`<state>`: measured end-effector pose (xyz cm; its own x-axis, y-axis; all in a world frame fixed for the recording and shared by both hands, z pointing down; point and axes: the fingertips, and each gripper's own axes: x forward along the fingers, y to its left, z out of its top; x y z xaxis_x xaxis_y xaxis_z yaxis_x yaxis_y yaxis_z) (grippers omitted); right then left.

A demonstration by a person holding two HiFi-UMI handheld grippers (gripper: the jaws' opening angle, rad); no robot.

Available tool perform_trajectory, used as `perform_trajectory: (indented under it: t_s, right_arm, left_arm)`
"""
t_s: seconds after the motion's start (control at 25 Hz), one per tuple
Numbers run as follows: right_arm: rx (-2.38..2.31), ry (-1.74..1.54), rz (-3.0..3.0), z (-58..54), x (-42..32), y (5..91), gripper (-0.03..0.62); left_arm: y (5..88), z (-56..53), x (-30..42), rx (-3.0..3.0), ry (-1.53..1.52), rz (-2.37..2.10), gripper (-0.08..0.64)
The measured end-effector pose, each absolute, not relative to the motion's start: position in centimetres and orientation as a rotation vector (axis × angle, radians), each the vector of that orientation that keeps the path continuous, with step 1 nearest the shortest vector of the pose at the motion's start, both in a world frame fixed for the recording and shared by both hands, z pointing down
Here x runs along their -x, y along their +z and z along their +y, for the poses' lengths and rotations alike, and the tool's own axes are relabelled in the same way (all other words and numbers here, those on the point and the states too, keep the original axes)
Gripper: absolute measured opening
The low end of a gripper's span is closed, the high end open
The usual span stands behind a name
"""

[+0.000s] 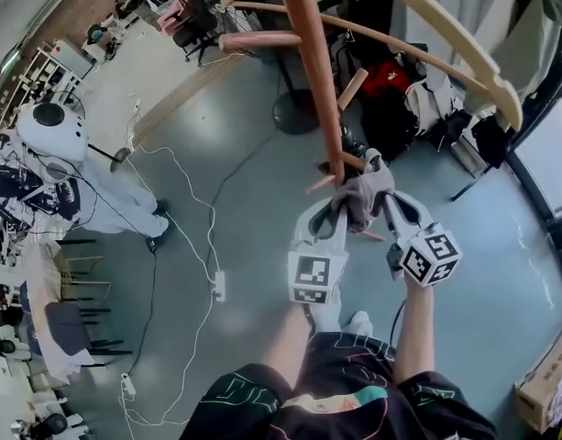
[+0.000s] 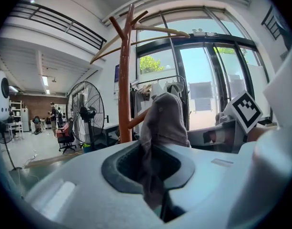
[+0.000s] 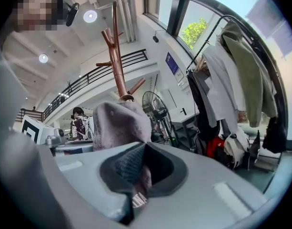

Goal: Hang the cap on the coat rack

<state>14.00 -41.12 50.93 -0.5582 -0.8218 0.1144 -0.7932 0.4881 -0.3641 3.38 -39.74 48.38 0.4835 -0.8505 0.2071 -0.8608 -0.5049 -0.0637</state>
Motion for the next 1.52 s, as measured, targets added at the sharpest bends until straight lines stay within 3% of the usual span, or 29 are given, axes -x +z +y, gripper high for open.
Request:
perform_trajectory:
  t_s: [1.04, 1.52]
  right_arm:
    - [1.457, -0.772, 2.692, -43.5, -11.0, 56.7, 0.008]
    - [1.583, -0.703, 2.753, -44.1, -9.4, 58.0, 0.009]
  left_arm:
    - [55.9, -42.6, 0.0, -2.465, 0.435, -1.501, 0.052]
    - [58.2, -43.1, 1.3, -2.427, 0.488, -1.446, 0.052]
